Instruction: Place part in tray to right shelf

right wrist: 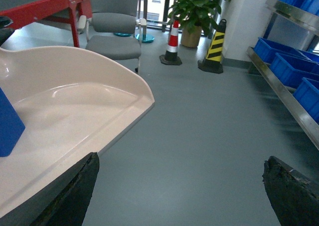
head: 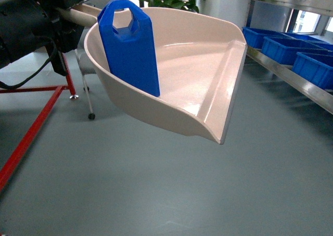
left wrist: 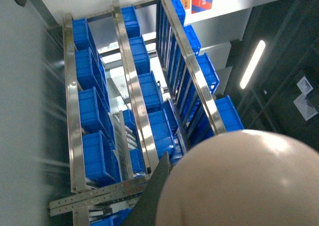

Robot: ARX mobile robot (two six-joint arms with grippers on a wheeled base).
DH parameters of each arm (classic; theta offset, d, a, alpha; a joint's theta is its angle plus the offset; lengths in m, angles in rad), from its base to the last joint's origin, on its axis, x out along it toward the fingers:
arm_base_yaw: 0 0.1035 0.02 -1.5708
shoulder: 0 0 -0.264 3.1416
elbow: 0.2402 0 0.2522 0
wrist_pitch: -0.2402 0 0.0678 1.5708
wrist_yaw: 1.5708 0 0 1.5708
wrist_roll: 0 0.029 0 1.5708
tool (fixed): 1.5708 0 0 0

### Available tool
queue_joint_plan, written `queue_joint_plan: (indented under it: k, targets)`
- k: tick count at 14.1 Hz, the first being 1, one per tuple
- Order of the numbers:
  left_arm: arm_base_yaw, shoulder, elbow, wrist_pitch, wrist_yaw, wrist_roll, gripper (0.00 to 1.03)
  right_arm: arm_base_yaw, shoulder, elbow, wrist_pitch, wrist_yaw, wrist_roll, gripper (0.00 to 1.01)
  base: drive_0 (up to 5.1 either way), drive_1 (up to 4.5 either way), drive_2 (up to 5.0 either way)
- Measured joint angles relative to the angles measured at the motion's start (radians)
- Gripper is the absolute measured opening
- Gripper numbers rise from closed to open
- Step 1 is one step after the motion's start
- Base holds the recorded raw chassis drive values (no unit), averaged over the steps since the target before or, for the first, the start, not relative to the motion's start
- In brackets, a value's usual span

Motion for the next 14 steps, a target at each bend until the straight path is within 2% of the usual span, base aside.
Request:
queue_joint_plan:
  k: [14]
  targets:
    - [0.003, 0.0, 0.0, 0.001, 0.0, 0.0, 0.12, 0.0, -0.001, 0.0, 0.0, 0.0, 0.0, 0.98, -1.8, -1.78, -1.8]
